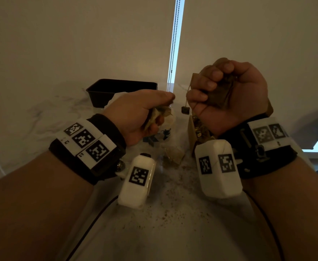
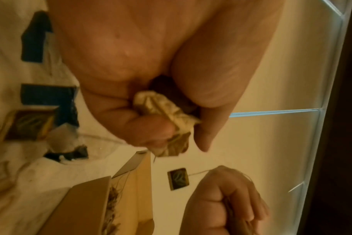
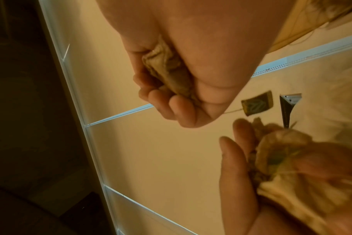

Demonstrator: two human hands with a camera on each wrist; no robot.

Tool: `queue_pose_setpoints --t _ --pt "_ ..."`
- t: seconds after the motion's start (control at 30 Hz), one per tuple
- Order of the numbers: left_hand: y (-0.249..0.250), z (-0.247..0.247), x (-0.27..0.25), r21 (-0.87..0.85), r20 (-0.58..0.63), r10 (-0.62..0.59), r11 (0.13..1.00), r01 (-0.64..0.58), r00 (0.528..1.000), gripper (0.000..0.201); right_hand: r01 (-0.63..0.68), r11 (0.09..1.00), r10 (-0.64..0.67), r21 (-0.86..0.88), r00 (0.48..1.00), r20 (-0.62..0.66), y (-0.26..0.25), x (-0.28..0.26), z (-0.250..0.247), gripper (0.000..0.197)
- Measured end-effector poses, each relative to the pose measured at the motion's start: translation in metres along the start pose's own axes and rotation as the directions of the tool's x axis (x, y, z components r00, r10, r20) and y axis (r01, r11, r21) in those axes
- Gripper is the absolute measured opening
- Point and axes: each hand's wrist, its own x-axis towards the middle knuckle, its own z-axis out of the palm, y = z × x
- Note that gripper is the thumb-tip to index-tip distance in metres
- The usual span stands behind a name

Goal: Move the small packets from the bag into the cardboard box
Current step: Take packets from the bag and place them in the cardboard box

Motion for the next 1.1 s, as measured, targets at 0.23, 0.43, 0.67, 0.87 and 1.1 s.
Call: queue_pose_setpoints --t 0.23,0.43,0.67,0.87,1.1 --pt "-0.006 0.011 -0.006 0.174 0.142 -0.019 0.985 -0.006 0.990 0.020 -0.013 1.000 0.013 0.001 1.000 0.021 0.002 0.001 -0.001 0.028" --pt "-0.002 0.006 -0.003 0.203 -0.104 0.129 0.973 -0.106 0.986 0.010 -0.034 0.998 0.031 -0.048 0.998 -0.055 0.001 0.001 -0.003 0.027" --pt "0.016 -0.020 0.004 0.045 -0.489 0.316 0.940 -0.338 0.813 0.010 -0.353 0.837 0.204 -0.419 0.910 -0.361 0.013 0.002 -0.004 0.014" --pt "0.020 -0.025 0.004 0.090 -0.568 0.385 0.907 -0.411 0.727 0.008 -0.417 0.716 0.230 -0.560 0.898 -0.375 0.025 0.002 -0.007 0.009" --pt "0.019 -0.027 0.006 0.128 -0.587 0.408 0.900 -0.417 0.699 0.010 -0.339 0.702 0.247 -0.626 0.941 -0.232 0.019 -0.003 -0.004 0.018"
